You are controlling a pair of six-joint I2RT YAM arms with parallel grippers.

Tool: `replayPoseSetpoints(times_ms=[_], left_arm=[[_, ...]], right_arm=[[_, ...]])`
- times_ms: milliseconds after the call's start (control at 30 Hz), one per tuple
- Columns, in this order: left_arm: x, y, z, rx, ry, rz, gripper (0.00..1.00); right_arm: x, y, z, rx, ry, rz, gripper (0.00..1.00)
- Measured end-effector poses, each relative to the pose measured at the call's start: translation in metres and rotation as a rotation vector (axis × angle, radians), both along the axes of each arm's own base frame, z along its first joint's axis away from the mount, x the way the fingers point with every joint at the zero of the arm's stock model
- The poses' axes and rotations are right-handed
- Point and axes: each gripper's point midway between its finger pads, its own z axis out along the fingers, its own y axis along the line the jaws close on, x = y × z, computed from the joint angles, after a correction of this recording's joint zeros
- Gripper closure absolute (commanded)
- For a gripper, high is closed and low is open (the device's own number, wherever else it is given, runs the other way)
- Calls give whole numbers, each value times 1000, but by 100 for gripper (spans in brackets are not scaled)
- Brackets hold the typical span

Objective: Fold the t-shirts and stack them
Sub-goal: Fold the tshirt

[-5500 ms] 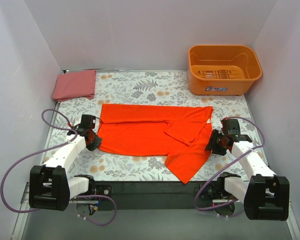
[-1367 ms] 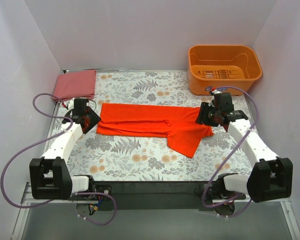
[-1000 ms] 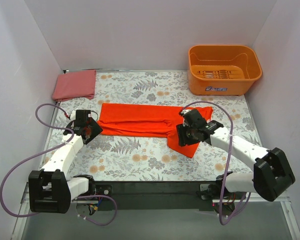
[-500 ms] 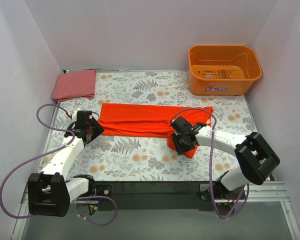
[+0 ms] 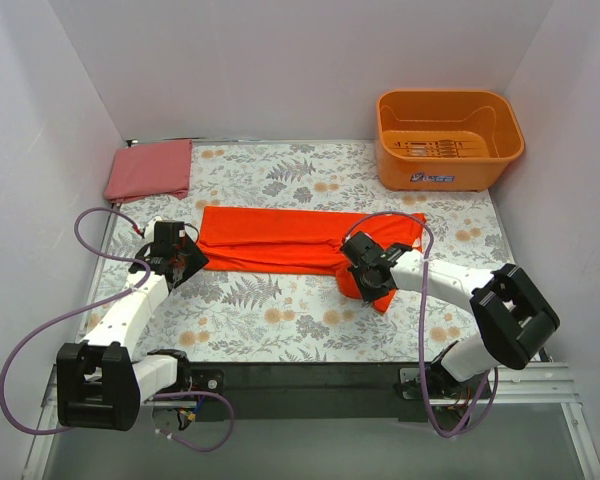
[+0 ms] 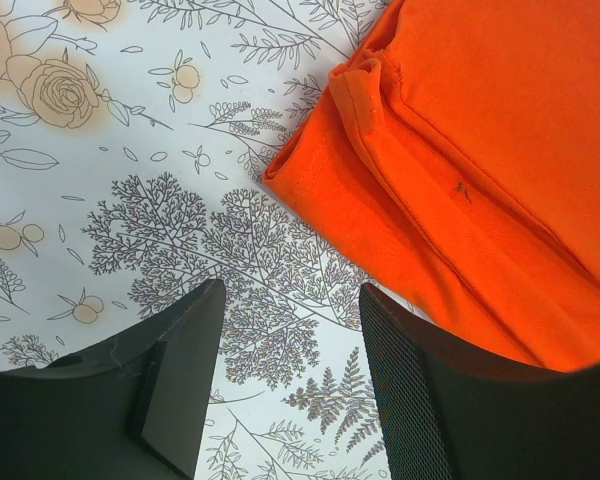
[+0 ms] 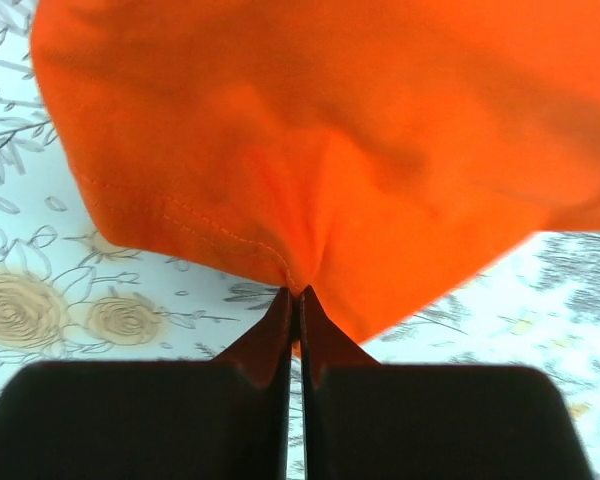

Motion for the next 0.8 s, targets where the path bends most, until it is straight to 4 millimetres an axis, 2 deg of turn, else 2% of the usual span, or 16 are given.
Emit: replayPoseSetpoints(times_ms=[133,267,367,433,600,800], left_arm=[[0,0,0,0,0,0,45],[0,0,0,0,0,0,45],[0,0,0,-1,0,0,45],[0,0,0,-1,0,-1,45],[0,0,0,-2,1,-1,45],[-1,-1,-3,-4,13,-3,45]], right_arm=[[24,-3,25,-59,-85,14,99],[75,12,74,-45,-237,7,99],[110,17,96,-54,-313,-14,99],[128,16,98,-74,-329,-26,99],[167,7,90,-132,-324,-53,99],[206,-1,85,-147,-339,-91,97]])
